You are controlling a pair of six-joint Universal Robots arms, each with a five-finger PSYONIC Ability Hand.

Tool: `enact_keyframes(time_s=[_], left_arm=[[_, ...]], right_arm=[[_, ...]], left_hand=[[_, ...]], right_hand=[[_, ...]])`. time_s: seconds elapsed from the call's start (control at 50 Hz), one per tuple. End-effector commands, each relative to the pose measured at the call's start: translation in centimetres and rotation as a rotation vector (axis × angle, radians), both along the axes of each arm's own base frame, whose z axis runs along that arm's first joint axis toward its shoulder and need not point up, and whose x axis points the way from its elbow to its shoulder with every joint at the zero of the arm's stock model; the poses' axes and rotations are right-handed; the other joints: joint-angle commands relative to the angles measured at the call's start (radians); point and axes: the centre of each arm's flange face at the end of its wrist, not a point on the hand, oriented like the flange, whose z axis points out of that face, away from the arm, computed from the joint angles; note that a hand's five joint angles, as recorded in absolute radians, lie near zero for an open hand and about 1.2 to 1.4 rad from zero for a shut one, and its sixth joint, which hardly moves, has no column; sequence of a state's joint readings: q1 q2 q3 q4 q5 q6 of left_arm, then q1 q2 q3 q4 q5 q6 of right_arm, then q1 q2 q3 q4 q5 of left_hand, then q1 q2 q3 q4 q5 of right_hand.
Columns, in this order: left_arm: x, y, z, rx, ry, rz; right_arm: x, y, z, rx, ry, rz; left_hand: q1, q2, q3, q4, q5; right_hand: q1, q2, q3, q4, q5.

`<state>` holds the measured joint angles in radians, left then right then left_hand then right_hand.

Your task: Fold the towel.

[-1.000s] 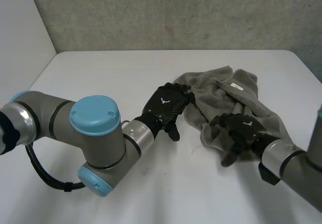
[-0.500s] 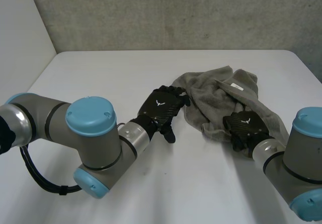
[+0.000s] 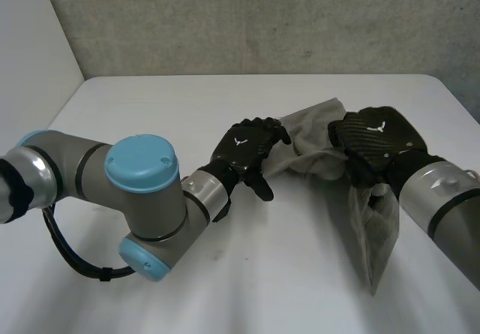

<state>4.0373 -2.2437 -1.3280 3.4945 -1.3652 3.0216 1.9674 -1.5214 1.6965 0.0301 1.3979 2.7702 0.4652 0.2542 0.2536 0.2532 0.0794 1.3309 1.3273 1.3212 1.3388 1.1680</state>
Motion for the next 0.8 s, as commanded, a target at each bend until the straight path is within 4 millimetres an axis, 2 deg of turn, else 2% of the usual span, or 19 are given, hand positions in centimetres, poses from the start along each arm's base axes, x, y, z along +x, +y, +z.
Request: enact_keyframes(time_s=[0.02,0.12,0.18,0.24,0.34,0.52,0.56,0.58,0.62,0.66,0.72,0.74,0.76,0.78,0.8], left_arm=[[-0.4,-0.5,-1.7,0.07,0.02,0.006],[-0.6,-0.4,-3.2,0.094,0.0,0.003],[-0.7,-0.3,-3.4,0.101,0.004,0.003],[-0.8,-0.5,-3.4,0.105,0.013,0.011],[-0.9,-1.3,-2.9,0.106,0.051,0.089],[-1.2,-1.4,-3.8,0.109,0.045,0.117],[-1.5,-0.9,-4.4,0.118,0.031,0.103],[-1.5,-0.9,-4.4,0.118,0.031,0.103],[-1.4,-0.6,-5.0,0.126,0.008,0.102],[-1.3,-0.5,-4.9,0.122,0.002,0.104],[-0.1,-1.6,-4.8,0.105,-0.028,0.158],[1.9,-3.9,-3.8,0.067,-0.043,0.248],[1.9,-3.9,-3.8,0.066,-0.044,0.249],[4.2,-6.1,-2.2,0.014,-0.057,0.348],[4.3,-6.2,-2.1,0.014,-0.057,0.349]], right_arm=[[-0.8,1.9,2.5,-0.047,-0.018,0.0],[-1.2,2.9,4.0,-0.085,-0.037,-0.001],[-1.3,4.3,4.8,-0.093,-0.045,0.025],[-1.2,4.9,5.1,-0.094,-0.047,0.039],[-0.8,7.0,5.6,-0.09,-0.051,0.092],[-1.1,9.1,7.1,-0.124,-0.07,0.118],[-1.3,9.3,7.7,-0.149,-0.08,0.114],[-1.3,9.3,7.7,-0.149,-0.08,0.114],[-1.5,9.0,7.9,-0.158,-0.075,0.101],[-1.5,8.9,7.8,-0.155,-0.071,0.101],[-1.4,8.5,7.8,-0.153,-0.066,0.101],[-1.6,7.9,7.5,-0.147,-0.056,0.086],[-1.6,7.9,7.5,-0.147,-0.055,0.085],[-1.8,7.2,7.2,-0.14,-0.044,0.067],[-1.8,7.2,7.2,-0.14,-0.044,0.066]], left_hand=[[-0.146,0.065,0.066,0.066,0.065],[-0.096,0.115,0.115,0.116,0.115],[-0.073,0.138,0.139,0.139,0.139],[-0.073,0.138,0.139,0.139,0.139],[-0.005,0.206,0.206,0.207,0.206],[0.127,0.338,0.339,0.339,0.338],[0.48,0.691,0.692,0.692,0.692],[0.482,0.693,0.694,0.694,0.693],[0.929,1.14,1.14,1.141,1.14],[0.931,1.142,1.143,1.143,1.142],[0.931,1.142,1.143,1.143,1.142],[0.931,1.142,1.143,1.143,1.142],[0.931,1.142,1.143,1.143,1.142],[0.931,1.142,1.143,1.143,1.142],[0.931,1.142,1.143,1.143,1.142]], right_hand=[[0.065,0.069,0.075,0.057,0.054],[0.065,0.069,0.075,0.057,0.054],[0.065,0.069,0.075,0.057,0.054],[0.065,0.069,0.075,0.057,0.054],[0.065,0.069,0.075,0.057,0.054],[0.065,0.069,0.075,0.057,0.054],[0.065,0.069,0.075,0.057,0.054],[0.065,0.069,0.075,0.057,0.054],[0.065,0.069,0.075,0.057,0.054],[0.065,0.069,0.075,0.057,0.054],[0.065,0.069,0.075,0.057,0.054],[0.065,0.069,0.075,0.057,0.054],[0.065,0.069,0.075,0.057,0.054],[0.065,0.069,0.075,0.057,0.054],[0.065,0.069,0.075,0.057,0.054]])
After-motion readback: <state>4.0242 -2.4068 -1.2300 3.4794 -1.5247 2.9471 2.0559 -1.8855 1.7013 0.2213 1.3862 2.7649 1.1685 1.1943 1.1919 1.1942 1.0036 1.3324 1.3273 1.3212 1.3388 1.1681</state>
